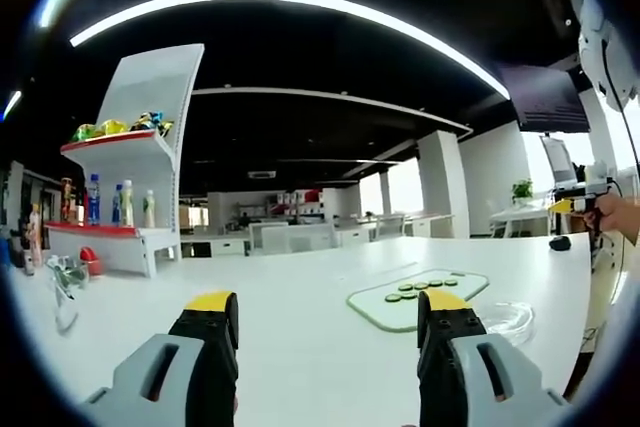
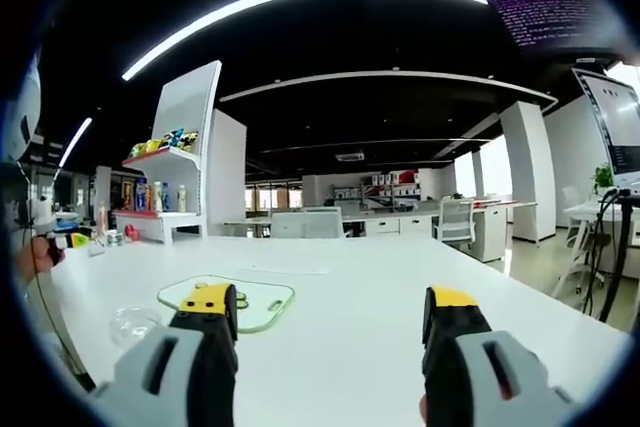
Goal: Open the petri dish lid, add cucumber slices into the petri dish, and close the lid
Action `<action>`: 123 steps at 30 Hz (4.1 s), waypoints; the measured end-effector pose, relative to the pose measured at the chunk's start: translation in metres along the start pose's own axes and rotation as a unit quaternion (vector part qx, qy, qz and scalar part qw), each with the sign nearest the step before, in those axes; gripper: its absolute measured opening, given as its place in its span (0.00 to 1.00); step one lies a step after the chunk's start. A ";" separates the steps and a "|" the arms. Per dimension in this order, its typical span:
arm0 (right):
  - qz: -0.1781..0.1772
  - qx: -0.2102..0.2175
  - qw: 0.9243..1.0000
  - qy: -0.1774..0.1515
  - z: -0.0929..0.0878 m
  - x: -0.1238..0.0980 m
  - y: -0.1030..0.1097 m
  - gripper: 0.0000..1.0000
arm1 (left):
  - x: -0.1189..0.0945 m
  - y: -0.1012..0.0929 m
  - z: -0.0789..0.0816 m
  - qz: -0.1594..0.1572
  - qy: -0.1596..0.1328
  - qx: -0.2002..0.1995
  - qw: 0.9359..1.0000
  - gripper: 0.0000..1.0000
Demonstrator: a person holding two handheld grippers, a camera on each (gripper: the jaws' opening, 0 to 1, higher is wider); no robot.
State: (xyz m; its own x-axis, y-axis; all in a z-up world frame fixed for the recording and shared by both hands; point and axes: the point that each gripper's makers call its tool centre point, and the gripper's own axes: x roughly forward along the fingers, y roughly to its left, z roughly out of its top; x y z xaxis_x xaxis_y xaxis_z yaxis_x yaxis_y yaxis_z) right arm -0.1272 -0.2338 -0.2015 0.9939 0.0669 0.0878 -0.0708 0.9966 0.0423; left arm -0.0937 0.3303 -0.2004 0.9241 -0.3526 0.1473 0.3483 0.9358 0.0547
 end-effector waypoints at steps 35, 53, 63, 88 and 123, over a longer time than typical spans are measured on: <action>0.146 -0.025 0.989 0.019 -0.001 0.013 0.070 0.83 | 0.026 -0.046 -0.010 -0.103 0.032 0.013 0.994 0.75; 0.197 -0.050 0.978 0.035 -0.006 0.019 0.093 0.83 | 0.035 -0.077 -0.015 -0.177 0.049 0.012 0.983 0.76; 0.222 -0.054 0.973 0.046 -0.013 0.022 0.106 0.84 | 0.039 -0.093 -0.023 -0.204 0.056 0.009 0.977 0.77; 0.350 -0.069 0.931 0.079 -0.034 0.022 0.171 0.84 | 0.042 -0.139 -0.029 -0.285 0.068 0.026 0.956 0.78; 0.509 -0.109 0.840 0.152 -0.085 0.016 0.264 0.85 | 0.028 -0.194 -0.072 -0.437 0.128 0.014 0.890 0.79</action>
State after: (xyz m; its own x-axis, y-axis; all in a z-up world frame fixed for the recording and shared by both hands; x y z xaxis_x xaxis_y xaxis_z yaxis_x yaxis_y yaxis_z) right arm -0.1231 0.0344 -0.2740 0.4052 0.8663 -0.2923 -0.9133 0.3979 -0.0867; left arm -0.1239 0.1391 -0.2784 0.3088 -0.9314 -0.1928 0.9511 0.3024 0.0625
